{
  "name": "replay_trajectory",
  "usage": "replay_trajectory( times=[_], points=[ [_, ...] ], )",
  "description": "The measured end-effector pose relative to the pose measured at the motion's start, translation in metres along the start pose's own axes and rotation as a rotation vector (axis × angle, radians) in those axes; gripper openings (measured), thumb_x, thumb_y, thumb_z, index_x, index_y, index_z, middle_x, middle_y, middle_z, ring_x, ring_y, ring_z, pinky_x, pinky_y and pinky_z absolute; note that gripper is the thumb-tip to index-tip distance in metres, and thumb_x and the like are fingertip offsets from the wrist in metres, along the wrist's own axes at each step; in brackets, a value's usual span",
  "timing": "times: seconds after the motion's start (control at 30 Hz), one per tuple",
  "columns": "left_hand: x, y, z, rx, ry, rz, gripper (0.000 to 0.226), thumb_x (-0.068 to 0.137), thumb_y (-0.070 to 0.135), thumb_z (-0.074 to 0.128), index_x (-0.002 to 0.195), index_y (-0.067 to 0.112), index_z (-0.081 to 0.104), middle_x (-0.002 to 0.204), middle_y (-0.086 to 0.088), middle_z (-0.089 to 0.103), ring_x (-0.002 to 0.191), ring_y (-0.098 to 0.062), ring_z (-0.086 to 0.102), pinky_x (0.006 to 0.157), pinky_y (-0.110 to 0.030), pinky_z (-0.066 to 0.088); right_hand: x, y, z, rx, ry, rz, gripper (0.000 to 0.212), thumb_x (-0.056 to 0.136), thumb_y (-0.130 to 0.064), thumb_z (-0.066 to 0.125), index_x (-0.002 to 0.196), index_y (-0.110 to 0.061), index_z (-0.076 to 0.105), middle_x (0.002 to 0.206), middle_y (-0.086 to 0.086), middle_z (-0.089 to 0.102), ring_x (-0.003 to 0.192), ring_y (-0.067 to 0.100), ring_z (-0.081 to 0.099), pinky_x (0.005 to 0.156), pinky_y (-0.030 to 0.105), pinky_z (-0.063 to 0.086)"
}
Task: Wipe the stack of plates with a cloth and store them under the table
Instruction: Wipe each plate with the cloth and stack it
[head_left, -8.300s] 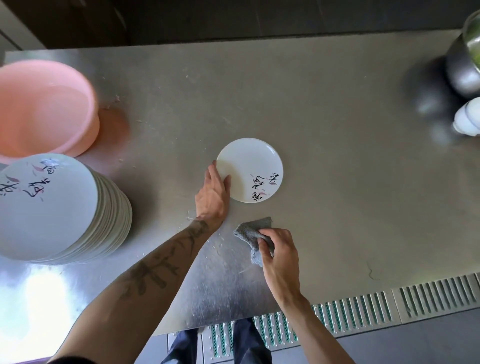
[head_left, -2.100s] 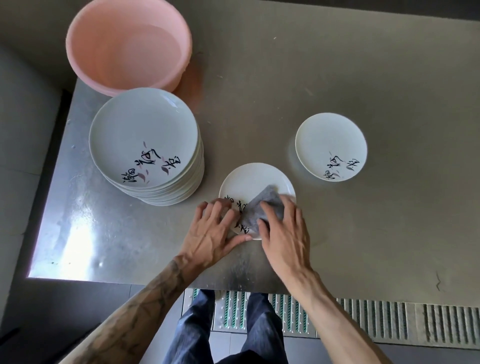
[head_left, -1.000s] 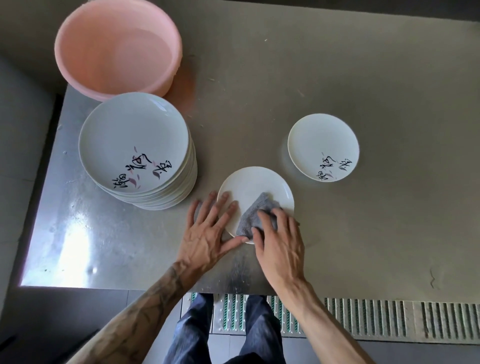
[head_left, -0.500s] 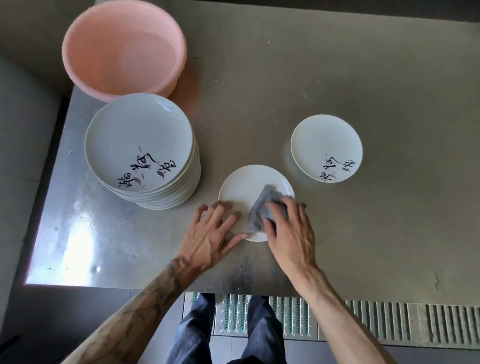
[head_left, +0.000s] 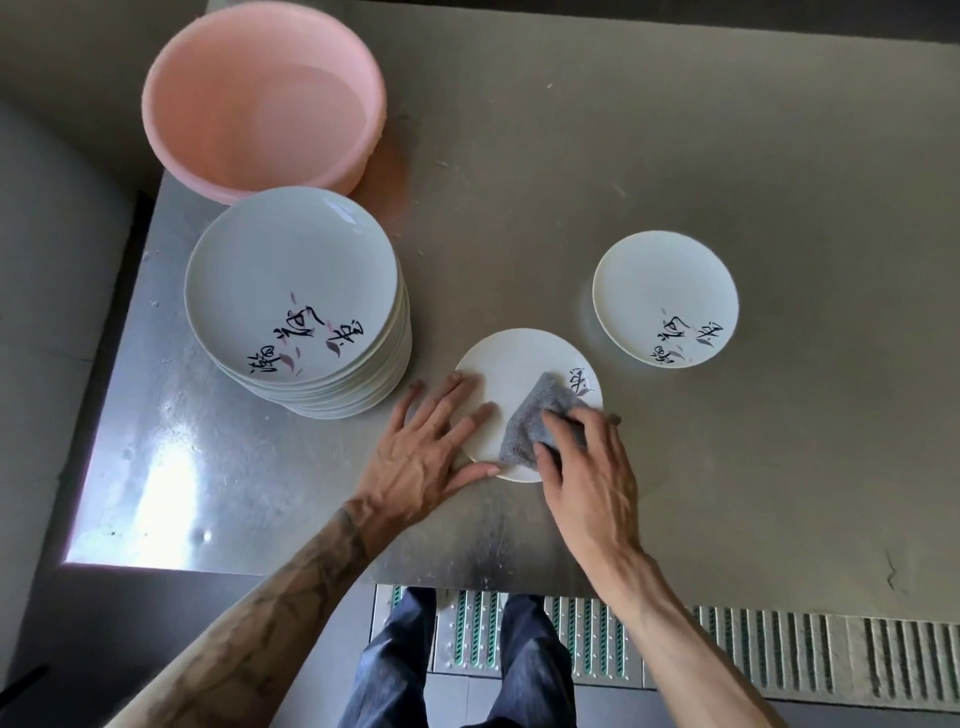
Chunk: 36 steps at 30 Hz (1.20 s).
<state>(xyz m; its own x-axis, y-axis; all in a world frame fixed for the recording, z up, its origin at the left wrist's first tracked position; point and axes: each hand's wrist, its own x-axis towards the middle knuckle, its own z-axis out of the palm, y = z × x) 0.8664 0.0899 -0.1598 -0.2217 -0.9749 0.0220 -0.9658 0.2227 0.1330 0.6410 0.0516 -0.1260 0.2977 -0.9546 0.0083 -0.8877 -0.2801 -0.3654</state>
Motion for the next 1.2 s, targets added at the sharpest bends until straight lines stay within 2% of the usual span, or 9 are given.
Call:
replay_trajectory(
  times=[0.07, 0.13, 0.27, 0.43, 0.63, 0.7, 0.8, 1.03, 1.2],
  points=[
    [-0.004, 0.008, 0.003, -0.016, 0.005, -0.047, 0.073, 0.098, 0.075, 0.041, 0.149, 0.023, 0.053, 0.165, -0.009, 0.034, 0.155, -0.023, 0.026, 0.123, -0.053, 0.025, -0.012, -0.013, 0.006, -0.001, 0.003, 0.051, 0.035, 0.094, -0.026, 0.068, 0.127, -0.014, 0.067, 0.123, 0.008, 0.057, 0.112, 0.028, 0.056, 0.099, 0.039, 0.049],
    [-0.013, 0.021, 0.009, -0.019, 0.019, -0.090, 0.075, 0.097, 0.077, 0.040, 0.149, 0.024, 0.053, 0.161, -0.010, 0.041, 0.151, -0.026, 0.034, 0.119, -0.053, 0.028, -0.020, -0.027, 0.012, 0.037, 0.003, 0.078, 0.035, 0.095, -0.025, 0.066, 0.128, -0.013, 0.067, 0.124, 0.009, 0.057, 0.115, 0.029, 0.056, 0.101, 0.044, 0.050],
    [-0.011, 0.020, 0.006, -0.008, 0.054, -0.086, 0.073, 0.095, 0.080, 0.038, 0.144, 0.028, 0.055, 0.140, -0.010, 0.051, 0.126, -0.030, 0.051, 0.105, -0.051, 0.035, -0.006, -0.014, 0.007, 0.067, -0.017, 0.021, 0.035, 0.092, -0.021, 0.069, 0.127, -0.016, 0.068, 0.128, 0.008, 0.057, 0.116, 0.029, 0.057, 0.100, 0.042, 0.051],
    [-0.006, 0.006, 0.005, 0.000, 0.029, -0.036, 0.071, 0.098, 0.074, 0.042, 0.151, 0.027, 0.050, 0.162, -0.010, 0.038, 0.151, -0.026, 0.033, 0.120, -0.051, 0.025, 0.000, -0.005, 0.003, -0.007, 0.010, 0.042, 0.035, 0.093, -0.023, 0.068, 0.128, -0.016, 0.066, 0.124, 0.007, 0.056, 0.113, 0.026, 0.056, 0.098, 0.038, 0.051],
    [-0.017, 0.036, 0.011, -0.018, 0.101, -0.116, 0.067, 0.098, 0.074, 0.045, 0.139, 0.023, 0.057, 0.126, -0.013, 0.055, 0.108, -0.033, 0.055, 0.097, -0.049, 0.040, -0.009, -0.015, 0.009, 0.043, -0.012, 0.032, 0.036, 0.090, -0.022, 0.070, 0.125, -0.018, 0.068, 0.121, 0.006, 0.057, 0.109, 0.027, 0.057, 0.094, 0.039, 0.052],
    [-0.013, 0.024, 0.009, -0.034, 0.091, -0.060, 0.062, 0.099, 0.070, 0.048, 0.140, 0.025, 0.057, 0.136, -0.013, 0.052, 0.125, -0.034, 0.053, 0.107, -0.049, 0.037, -0.001, -0.005, 0.004, 0.033, 0.005, 0.010, 0.035, 0.088, -0.020, 0.073, 0.123, -0.018, 0.068, 0.120, 0.006, 0.058, 0.107, 0.026, 0.057, 0.091, 0.038, 0.052],
    [-0.008, 0.011, 0.009, -0.042, 0.059, -0.023, 0.062, 0.100, 0.067, 0.050, 0.146, 0.025, 0.054, 0.160, -0.012, 0.039, 0.151, -0.028, 0.034, 0.120, -0.049, 0.028, 0.000, -0.003, 0.002, 0.017, 0.021, 0.025, 0.035, 0.090, -0.022, 0.072, 0.124, -0.018, 0.067, 0.120, 0.005, 0.057, 0.107, 0.025, 0.056, 0.093, 0.038, 0.052],
    [-0.016, 0.033, 0.011, -0.026, 0.079, -0.134, 0.066, 0.099, 0.075, 0.040, 0.141, 0.026, 0.056, 0.136, -0.008, 0.051, 0.120, -0.030, 0.052, 0.103, -0.049, 0.035, -0.003, -0.016, 0.006, 0.070, -0.025, 0.051, 0.035, 0.089, -0.019, 0.072, 0.124, -0.019, 0.068, 0.122, 0.006, 0.056, 0.111, 0.028, 0.055, 0.096, 0.040, 0.051],
    [-0.007, 0.006, 0.007, -0.027, 0.020, -0.064, 0.061, 0.104, 0.066, 0.040, 0.150, 0.027, 0.049, 0.164, -0.007, 0.035, 0.154, -0.023, 0.028, 0.122, -0.050, 0.025, 0.009, -0.005, 0.002, 0.055, 0.010, 0.058, 0.035, 0.090, -0.018, 0.072, 0.125, -0.016, 0.068, 0.122, 0.006, 0.056, 0.112, 0.026, 0.054, 0.096, 0.040, 0.051]
  ],
)
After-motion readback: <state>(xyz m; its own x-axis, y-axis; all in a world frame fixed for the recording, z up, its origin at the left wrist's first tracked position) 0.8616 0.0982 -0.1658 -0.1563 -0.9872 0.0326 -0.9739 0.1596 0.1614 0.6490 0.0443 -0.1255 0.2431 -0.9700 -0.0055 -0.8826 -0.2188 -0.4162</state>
